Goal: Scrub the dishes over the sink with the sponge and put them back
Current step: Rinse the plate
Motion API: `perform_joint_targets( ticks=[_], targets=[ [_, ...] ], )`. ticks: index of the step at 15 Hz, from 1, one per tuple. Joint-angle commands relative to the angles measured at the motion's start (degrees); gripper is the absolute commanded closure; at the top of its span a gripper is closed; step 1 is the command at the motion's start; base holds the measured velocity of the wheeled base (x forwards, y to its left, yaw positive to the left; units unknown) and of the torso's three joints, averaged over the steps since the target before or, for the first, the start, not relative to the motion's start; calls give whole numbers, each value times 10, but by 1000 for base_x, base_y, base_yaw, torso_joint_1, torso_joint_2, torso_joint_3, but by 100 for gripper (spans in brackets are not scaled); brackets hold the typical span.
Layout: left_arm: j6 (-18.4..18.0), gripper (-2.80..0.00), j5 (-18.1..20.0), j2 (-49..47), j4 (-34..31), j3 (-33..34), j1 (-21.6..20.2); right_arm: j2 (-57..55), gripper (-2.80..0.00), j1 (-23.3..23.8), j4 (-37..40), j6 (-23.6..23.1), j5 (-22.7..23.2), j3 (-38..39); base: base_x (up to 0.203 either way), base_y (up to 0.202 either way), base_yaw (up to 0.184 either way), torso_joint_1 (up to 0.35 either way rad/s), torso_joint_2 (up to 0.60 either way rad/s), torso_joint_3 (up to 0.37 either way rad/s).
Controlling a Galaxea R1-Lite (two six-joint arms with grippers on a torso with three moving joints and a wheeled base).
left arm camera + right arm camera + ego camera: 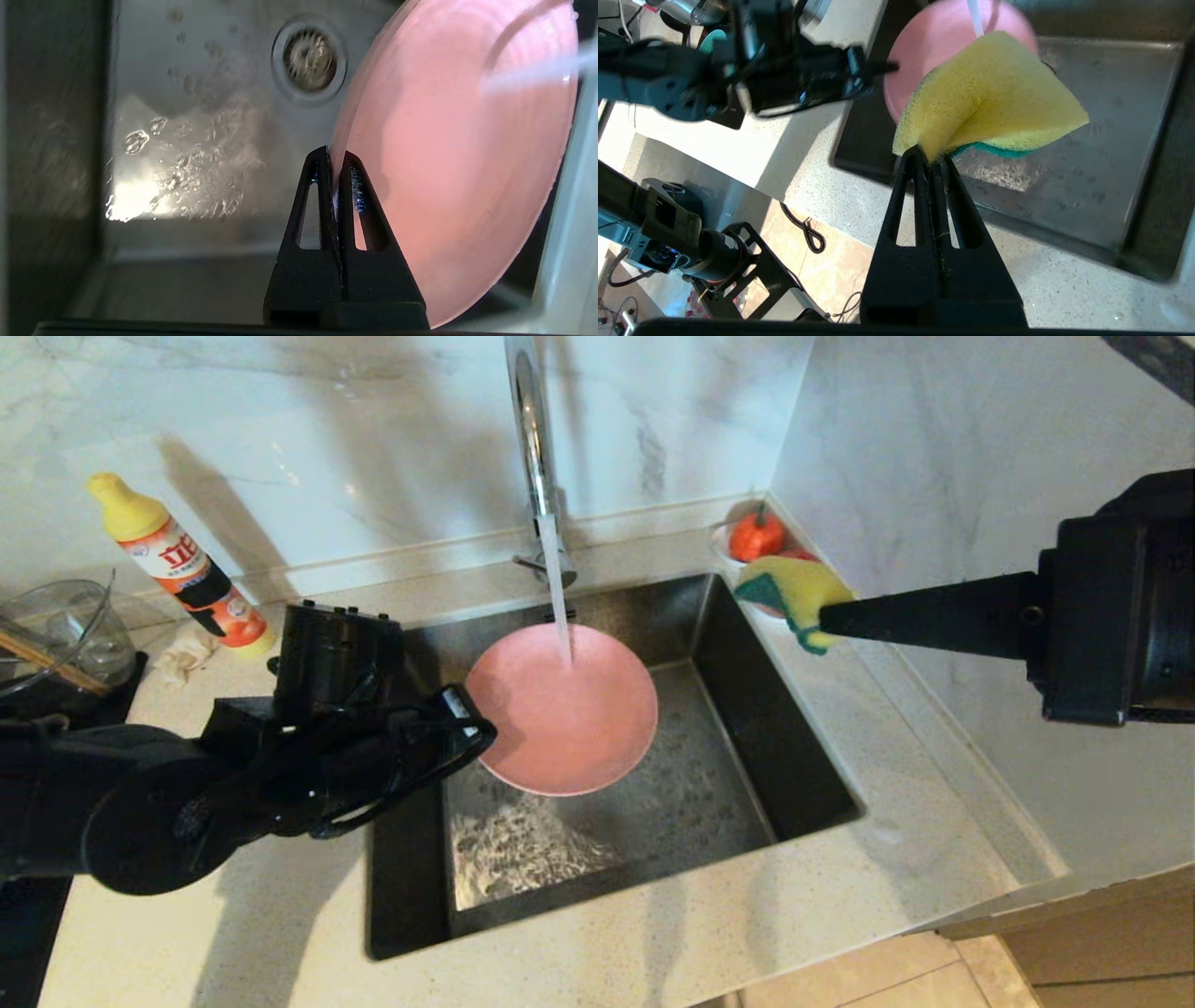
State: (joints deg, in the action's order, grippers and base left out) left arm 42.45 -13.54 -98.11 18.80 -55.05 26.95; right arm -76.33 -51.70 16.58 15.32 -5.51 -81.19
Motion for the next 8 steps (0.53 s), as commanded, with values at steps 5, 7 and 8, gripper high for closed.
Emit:
perform_joint_targets(
  ticks=[5, 7, 8],
  targets=[
    [9, 0, 24, -73, 0, -75, -10, 4, 0, 0, -45, 1, 15, 38, 0, 0, 0, 0, 0, 0],
    [23, 0, 40, -80, -2, -79, -10, 8, 0, 0, -46, 10, 16, 45, 0, 0, 0, 0, 0, 0],
    [23, 0, 44, -82, -6, -78, -10, 8, 0, 0, -46, 11, 15, 45, 0, 0, 0, 0, 0, 0]
  ],
)
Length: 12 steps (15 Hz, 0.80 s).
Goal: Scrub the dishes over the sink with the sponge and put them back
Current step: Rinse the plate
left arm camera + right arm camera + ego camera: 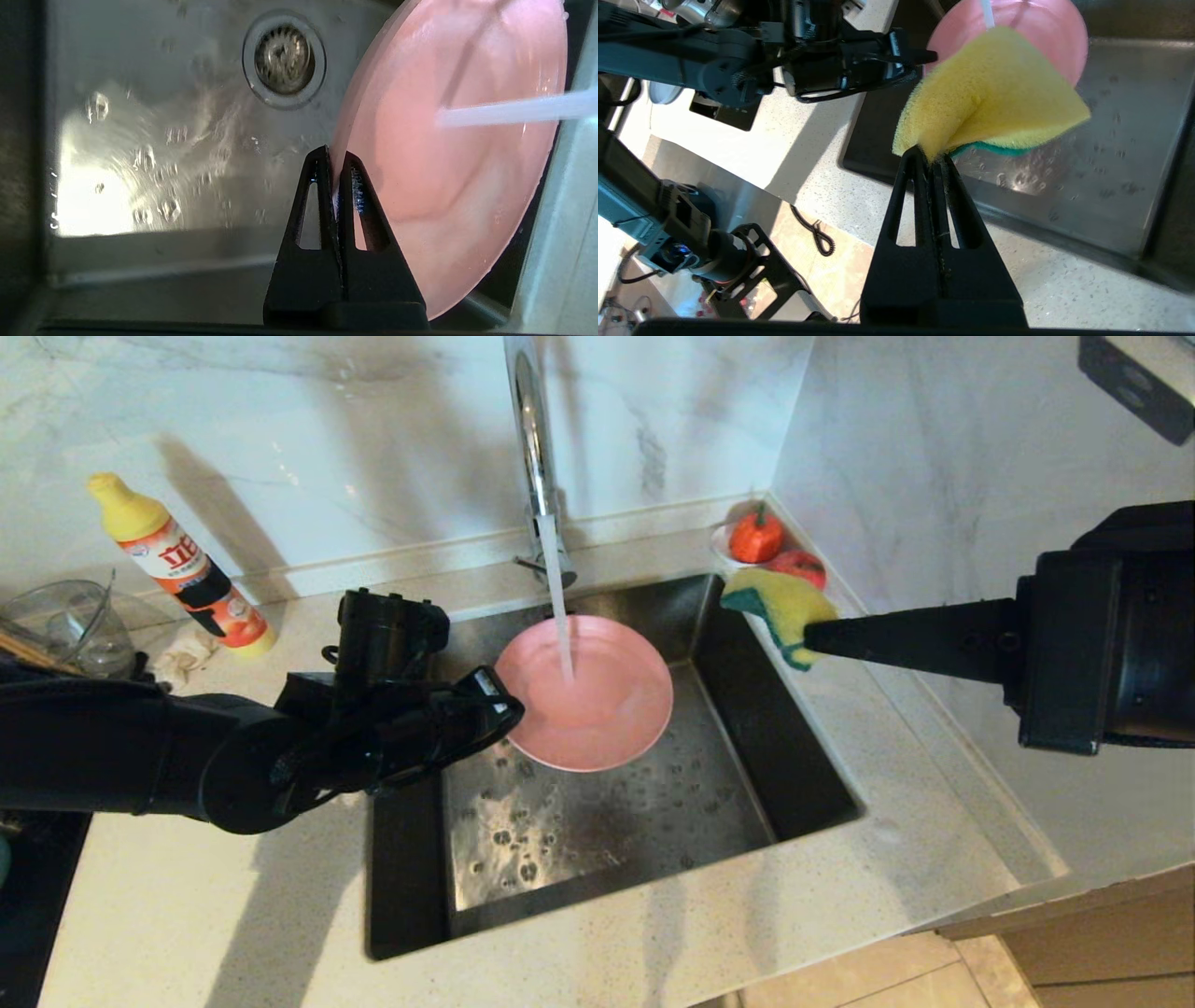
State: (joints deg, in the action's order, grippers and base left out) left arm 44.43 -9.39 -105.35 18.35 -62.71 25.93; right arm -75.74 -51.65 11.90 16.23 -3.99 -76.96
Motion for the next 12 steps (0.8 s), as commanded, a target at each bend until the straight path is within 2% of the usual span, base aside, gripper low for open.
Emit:
perform_joint_targets(
  ticks=[1, 6, 8, 12],
  targets=[
    [3, 0, 8, -10, -11, 4, 0, 4, 0, 0, 1, 2, -1, 1, 0, 0, 0, 0, 0, 0],
    [23, 0, 54, 2, -46, 11, -8, -1, 0, 0, 1, 2, -1, -4, 0, 0, 0, 0, 0, 0],
    [38, 0, 55, 9, -48, 10, -9, 2, 0, 1, 1, 2, -1, -2, 0, 0, 0, 0, 0, 0],
    [39, 0, 65, 26, -61, 17, -30, 12, 0, 10, 1, 4, -2, 17, 0, 0, 0, 0, 0, 0]
  ],
)
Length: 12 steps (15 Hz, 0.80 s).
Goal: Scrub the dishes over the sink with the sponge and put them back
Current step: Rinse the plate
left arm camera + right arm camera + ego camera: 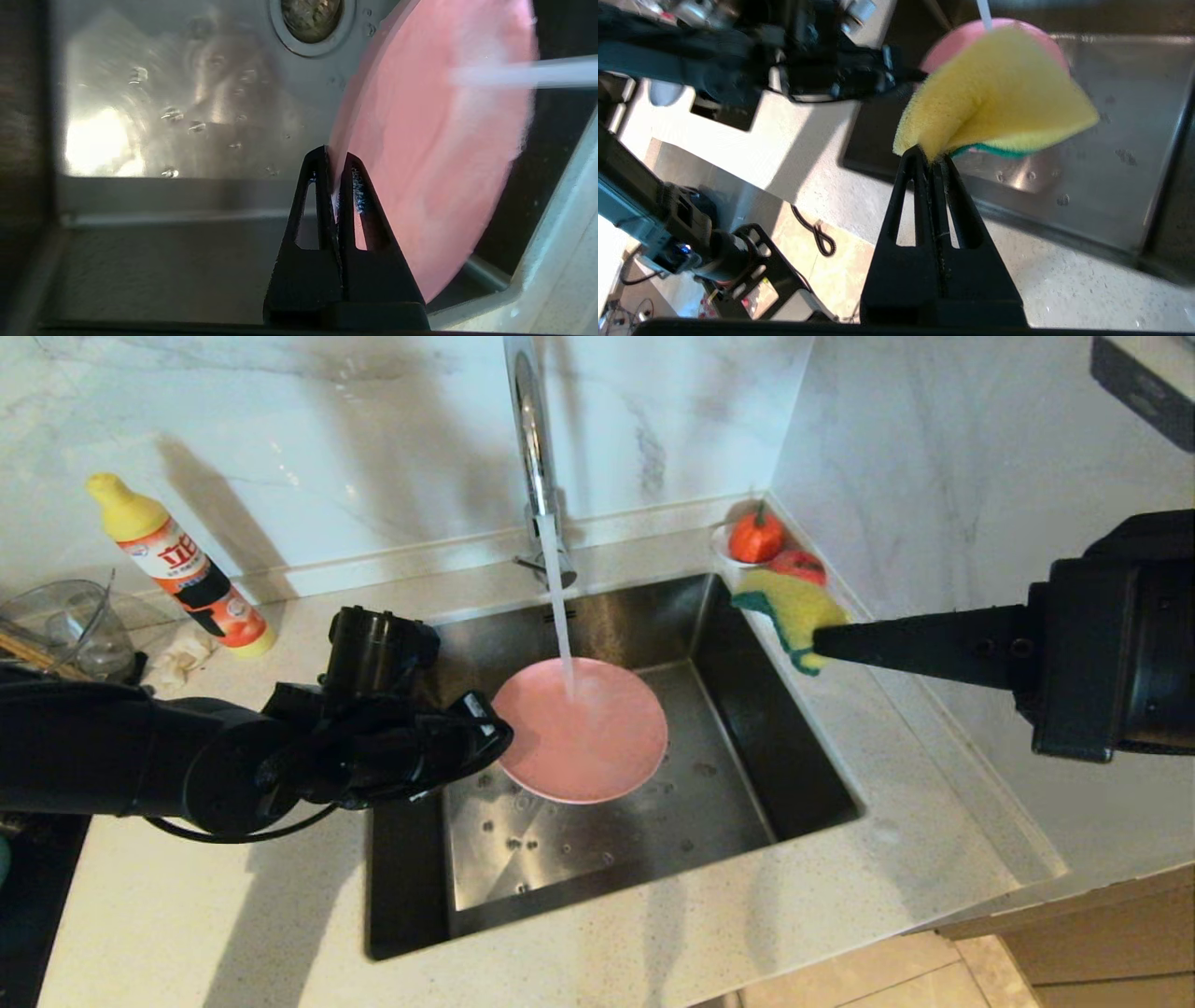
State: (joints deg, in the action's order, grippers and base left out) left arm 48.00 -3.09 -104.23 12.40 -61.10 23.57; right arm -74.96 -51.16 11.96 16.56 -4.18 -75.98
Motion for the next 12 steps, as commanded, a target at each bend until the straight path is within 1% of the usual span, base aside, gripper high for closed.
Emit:
perform_joint_targets(
  ticks=[1, 3, 7, 9, 12],
  targets=[
    [3, 0, 13, 21, -6, 6, -9, 4, 0, 7, 1, 1, 0, 9, 0, 0, 0, 0, 0, 0],
    [3, 0, 22, 39, -8, 21, -18, 6, 0, 7, 2, 2, 1, 12, 0, 0, 0, 0, 0, 0],
    [2, 0, 21, 64, -9, 37, -51, 3, 0, 7, 1, 22, 1, 19, 0, 0, 0, 0, 0, 0],
    [-1, 0, 22, 82, -9, 44, -58, 4, 0, 6, 1, 22, 1, 18, 0, 0, 0, 0, 0, 0],
    [-5, 0, 23, 77, -6, 46, -61, 4, 0, 7, 2, 23, 1, 24, 0, 0, 0, 0, 0, 0]
  ],
)
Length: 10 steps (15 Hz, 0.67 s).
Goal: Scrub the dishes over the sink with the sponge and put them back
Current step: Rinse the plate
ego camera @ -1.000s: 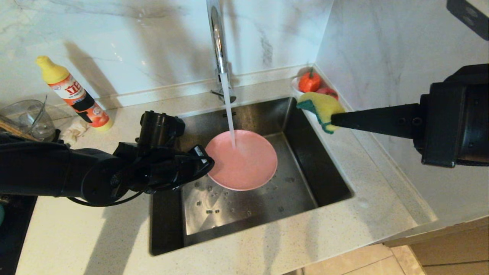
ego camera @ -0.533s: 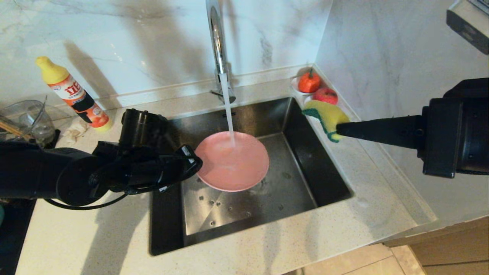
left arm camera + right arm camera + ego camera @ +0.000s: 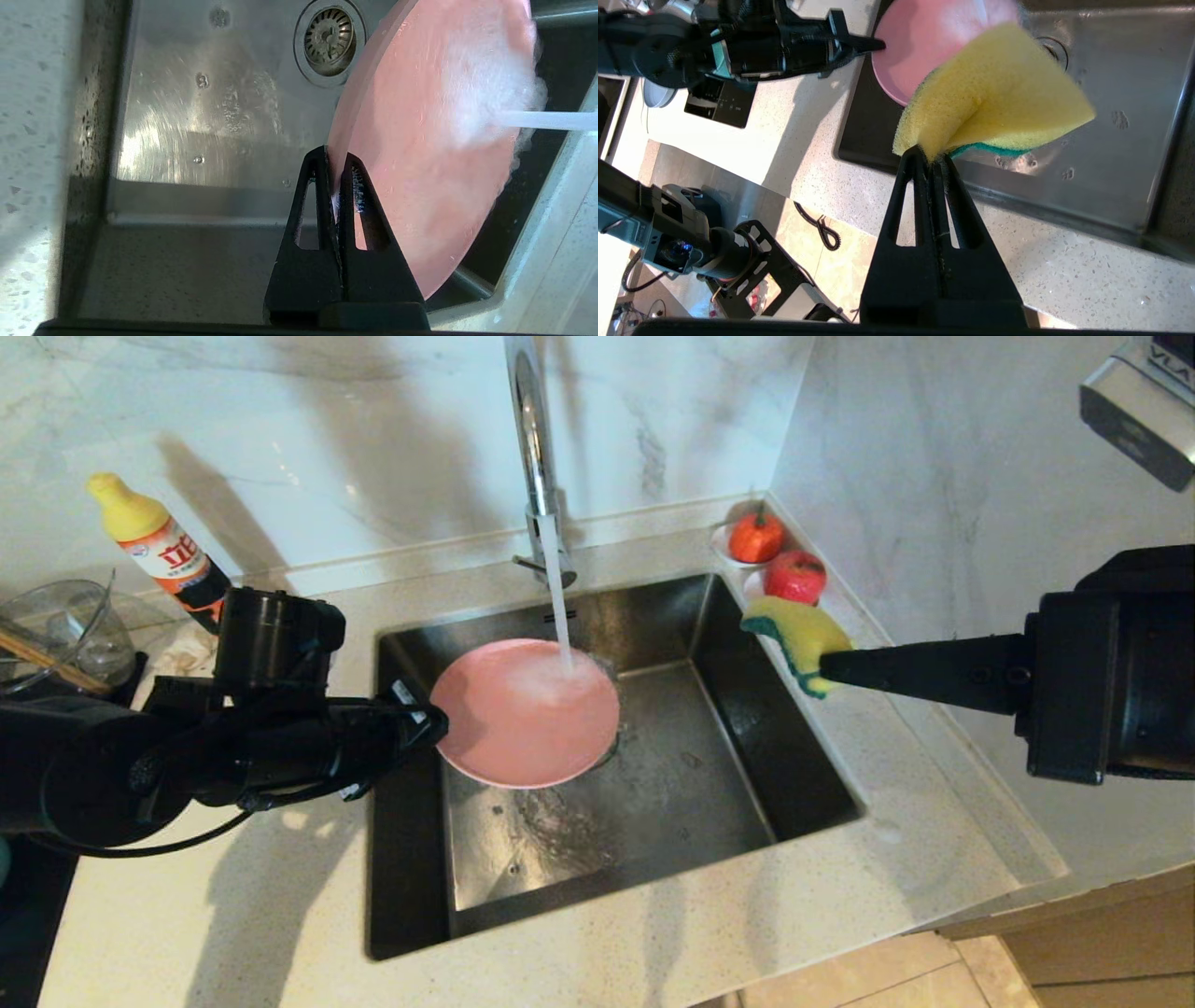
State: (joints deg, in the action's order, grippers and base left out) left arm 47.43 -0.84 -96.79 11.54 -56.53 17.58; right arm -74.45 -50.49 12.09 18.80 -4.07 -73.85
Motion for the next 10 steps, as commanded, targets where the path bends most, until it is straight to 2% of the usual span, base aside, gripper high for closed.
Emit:
perform_joint_targets(
  ticks=[1, 4, 7, 9, 10],
  targets=[
    [-2, 0, 7, -7, 6, -2, -1, 0, 0, 0, 0, 0, -1, 4, 0, 0, 0, 0, 0, 0],
    [-5, 0, 25, -23, 9, -3, -1, 0, 0, 1, 0, 1, -1, 5, 0, 0, 0, 0, 0, 0],
    [-9, 0, 25, -37, 14, -15, 1, -1, 0, 5, 0, 0, -1, 5, 0, 0, 0, 0, 0, 0],
    [-15, 0, 12, -28, 14, -11, -1, -1, 0, 8, -1, 1, -1, 5, 0, 0, 0, 0, 0, 0],
    [-28, 0, -16, -15, 13, -11, -1, -1, 0, 15, -1, 0, -1, 6, 0, 0, 0, 0, 0, 0]
  ],
)
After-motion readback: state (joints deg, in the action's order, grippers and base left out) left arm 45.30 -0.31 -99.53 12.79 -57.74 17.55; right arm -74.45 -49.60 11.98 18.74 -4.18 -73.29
